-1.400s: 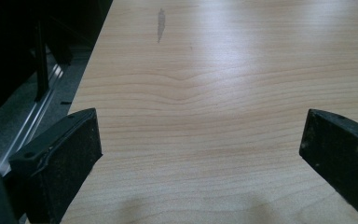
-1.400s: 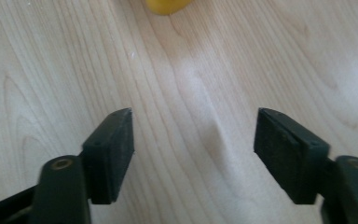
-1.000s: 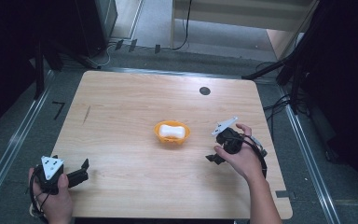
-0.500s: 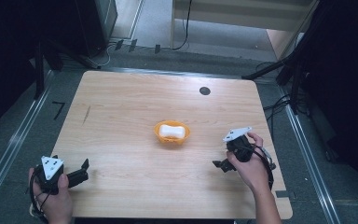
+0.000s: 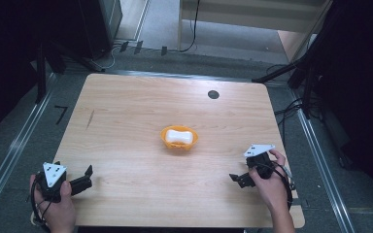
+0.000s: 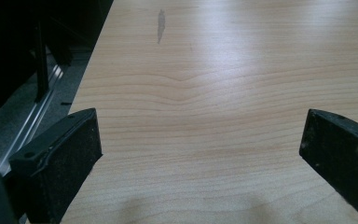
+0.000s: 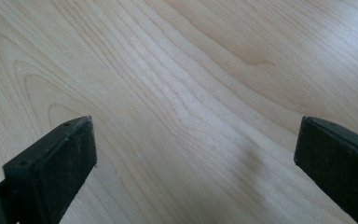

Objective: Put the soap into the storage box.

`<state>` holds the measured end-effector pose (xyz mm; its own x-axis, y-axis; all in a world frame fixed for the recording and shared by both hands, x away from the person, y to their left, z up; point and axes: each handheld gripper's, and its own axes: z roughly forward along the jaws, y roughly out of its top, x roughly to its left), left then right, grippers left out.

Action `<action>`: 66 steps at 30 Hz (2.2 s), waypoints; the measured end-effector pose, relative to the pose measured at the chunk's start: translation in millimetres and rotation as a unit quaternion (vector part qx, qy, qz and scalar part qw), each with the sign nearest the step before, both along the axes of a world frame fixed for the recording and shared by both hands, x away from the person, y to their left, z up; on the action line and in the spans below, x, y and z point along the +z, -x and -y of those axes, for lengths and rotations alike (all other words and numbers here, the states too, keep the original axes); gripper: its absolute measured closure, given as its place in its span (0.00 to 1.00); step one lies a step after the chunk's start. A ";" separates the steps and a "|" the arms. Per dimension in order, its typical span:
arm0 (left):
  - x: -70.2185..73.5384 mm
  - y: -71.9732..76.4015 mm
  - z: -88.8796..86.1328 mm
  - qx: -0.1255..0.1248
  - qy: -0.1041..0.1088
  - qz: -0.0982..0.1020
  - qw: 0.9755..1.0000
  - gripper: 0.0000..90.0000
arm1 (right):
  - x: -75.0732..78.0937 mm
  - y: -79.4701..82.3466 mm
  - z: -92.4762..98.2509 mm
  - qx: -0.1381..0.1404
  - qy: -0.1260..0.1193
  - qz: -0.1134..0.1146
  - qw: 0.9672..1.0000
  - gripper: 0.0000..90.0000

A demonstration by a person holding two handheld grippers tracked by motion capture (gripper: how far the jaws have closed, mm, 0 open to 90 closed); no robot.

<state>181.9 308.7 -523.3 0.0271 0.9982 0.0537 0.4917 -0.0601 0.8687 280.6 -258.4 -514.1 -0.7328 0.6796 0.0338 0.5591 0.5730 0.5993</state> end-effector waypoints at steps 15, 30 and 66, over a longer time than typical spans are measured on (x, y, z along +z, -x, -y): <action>0.1 0.2 0.1 0.000 0.000 -0.001 1.000 0.00 | -13.5 22.7 24.1 -0.034 -0.040 0.011 0.999 0.00; 0.2 0.4 0.5 -0.001 -0.004 -0.001 1.000 0.00 | -24.4 48.9 60.1 -0.077 -0.081 0.025 0.993 0.00; -0.1 1.3 2.4 -0.001 -0.010 0.005 1.000 0.00 | -39.7 96.5 111.1 -0.146 -0.135 0.078 0.977 0.00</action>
